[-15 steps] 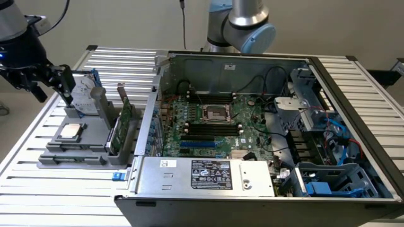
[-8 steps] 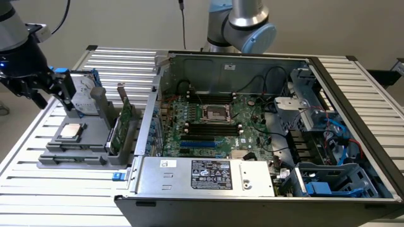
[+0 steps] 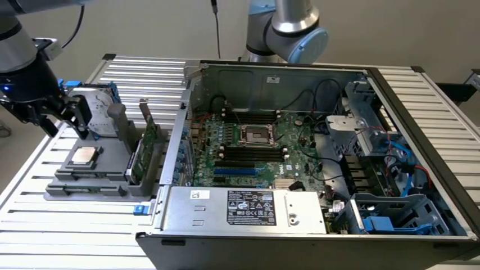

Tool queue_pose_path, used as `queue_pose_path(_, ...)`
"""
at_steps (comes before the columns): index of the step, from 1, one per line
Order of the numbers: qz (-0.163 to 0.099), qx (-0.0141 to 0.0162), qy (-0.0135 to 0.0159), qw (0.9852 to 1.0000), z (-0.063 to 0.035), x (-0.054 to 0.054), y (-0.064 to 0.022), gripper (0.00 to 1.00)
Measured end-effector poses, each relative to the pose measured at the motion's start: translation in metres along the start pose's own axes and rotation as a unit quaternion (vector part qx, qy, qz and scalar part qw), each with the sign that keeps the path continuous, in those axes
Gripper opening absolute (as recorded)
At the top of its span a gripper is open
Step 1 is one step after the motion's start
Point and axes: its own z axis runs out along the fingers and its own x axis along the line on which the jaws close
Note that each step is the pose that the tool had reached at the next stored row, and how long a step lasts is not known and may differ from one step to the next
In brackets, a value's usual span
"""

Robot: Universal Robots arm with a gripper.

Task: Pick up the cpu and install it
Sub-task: 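Pick up the cpu and move it towards the insertion slot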

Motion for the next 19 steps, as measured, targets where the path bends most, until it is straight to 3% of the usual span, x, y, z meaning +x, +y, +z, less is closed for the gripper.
queue_pose_path(3,-0.001,0.0000,0.0000,1.0000,0.0054,0.001,-0.0014,0.71)
queue_pose_path(4,-0.002,0.0000,0.0001,1.0000,0.0071,0.001,-0.0016,0.77)
queue_pose_path(19,-0.002,0.0000,0.0007,1.0000,0.0335,0.004,0.0034,0.77)
